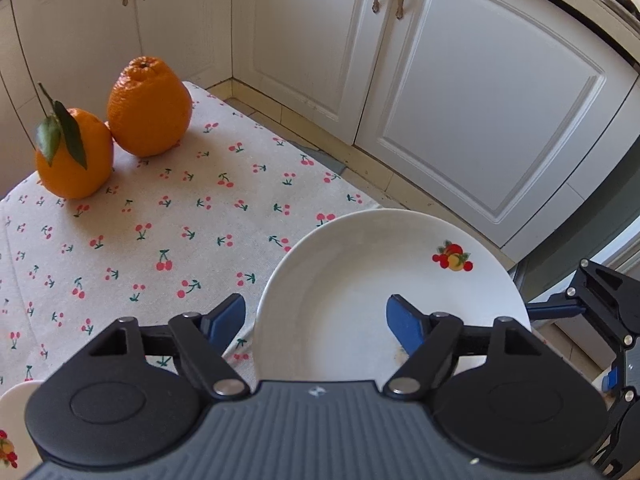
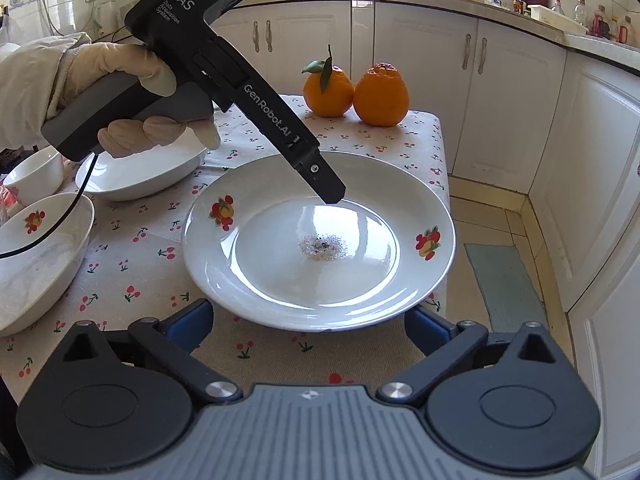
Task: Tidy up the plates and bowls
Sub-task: 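Lift the plate with the left tool and carry it toward the large white plate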
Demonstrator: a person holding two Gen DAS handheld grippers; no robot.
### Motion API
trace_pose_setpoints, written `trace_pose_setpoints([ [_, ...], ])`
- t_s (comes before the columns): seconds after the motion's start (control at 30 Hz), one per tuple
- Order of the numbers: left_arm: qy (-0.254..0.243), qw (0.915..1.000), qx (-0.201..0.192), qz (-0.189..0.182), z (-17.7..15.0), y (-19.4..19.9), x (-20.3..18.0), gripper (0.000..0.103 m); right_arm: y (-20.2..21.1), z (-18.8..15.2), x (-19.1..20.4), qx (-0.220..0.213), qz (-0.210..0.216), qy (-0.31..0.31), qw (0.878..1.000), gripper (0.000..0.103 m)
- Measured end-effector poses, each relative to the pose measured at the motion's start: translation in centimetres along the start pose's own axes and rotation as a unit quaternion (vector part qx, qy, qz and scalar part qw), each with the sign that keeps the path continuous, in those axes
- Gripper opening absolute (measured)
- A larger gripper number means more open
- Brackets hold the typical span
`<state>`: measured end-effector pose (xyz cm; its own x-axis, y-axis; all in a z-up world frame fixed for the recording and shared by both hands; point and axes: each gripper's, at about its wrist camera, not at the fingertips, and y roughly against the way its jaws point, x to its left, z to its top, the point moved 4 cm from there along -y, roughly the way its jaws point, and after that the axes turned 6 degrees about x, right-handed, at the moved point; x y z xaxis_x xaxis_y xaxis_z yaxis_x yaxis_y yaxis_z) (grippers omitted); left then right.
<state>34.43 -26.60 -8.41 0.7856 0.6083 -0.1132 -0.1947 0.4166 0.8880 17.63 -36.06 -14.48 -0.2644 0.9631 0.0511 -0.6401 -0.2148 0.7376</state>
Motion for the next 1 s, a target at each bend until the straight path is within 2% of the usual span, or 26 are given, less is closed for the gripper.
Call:
trace_pose_setpoints([
  [0.17, 0.001, 0.9989, -0.036, 0.029, -1.5, 4.4, -0.7, 0.084, 2.3, -0.8, 1.5, -0.006, -0.009, -0.012, 1.000, 0.103],
  [0.27, -0.008, 0.9963, -0.068, 0.052, -3.1, 7.5, -1.7, 0.092, 3.8, -1.2, 2.9, -0.018, -0.015, -0.016, 1.000, 0.103],
  [0.4, -0.004, 0.9925, -0.103, 0.066, -6.0, 11.3, -2.9, 0.096, 5.6, -1.4, 5.0, -0.037, -0.026, -0.018, 0.999, 0.103],
  [0.5, -0.004, 0.9881, -0.125, 0.089, -8.8, 13.6, -3.8, 0.096, 6.7, -1.8, 6.7, -0.050, -0.021, -0.015, 0.998, 0.103],
  [0.57, -0.009, 0.9826, -0.141, 0.121, -11.0, 15.0, -4.6, 0.096, 7.2, -1.9, 7.7, -0.056, -0.014, -0.014, 0.998, 0.103],
  [0.73, 0.000, 0.9710, -0.166, 0.172, -17.3, 17.0, -6.1, 0.096, 8.2, -2.4, 10.1, -0.063, -0.008, -0.007, 0.998, 0.103],
  [1.0, 0.054, 0.9602, -0.166, 0.218, -26.6, 17.7, -7.0, 0.096, 8.8, -3.9, 13.2, -0.059, -0.008, 0.003, 0.998, 0.103],
])
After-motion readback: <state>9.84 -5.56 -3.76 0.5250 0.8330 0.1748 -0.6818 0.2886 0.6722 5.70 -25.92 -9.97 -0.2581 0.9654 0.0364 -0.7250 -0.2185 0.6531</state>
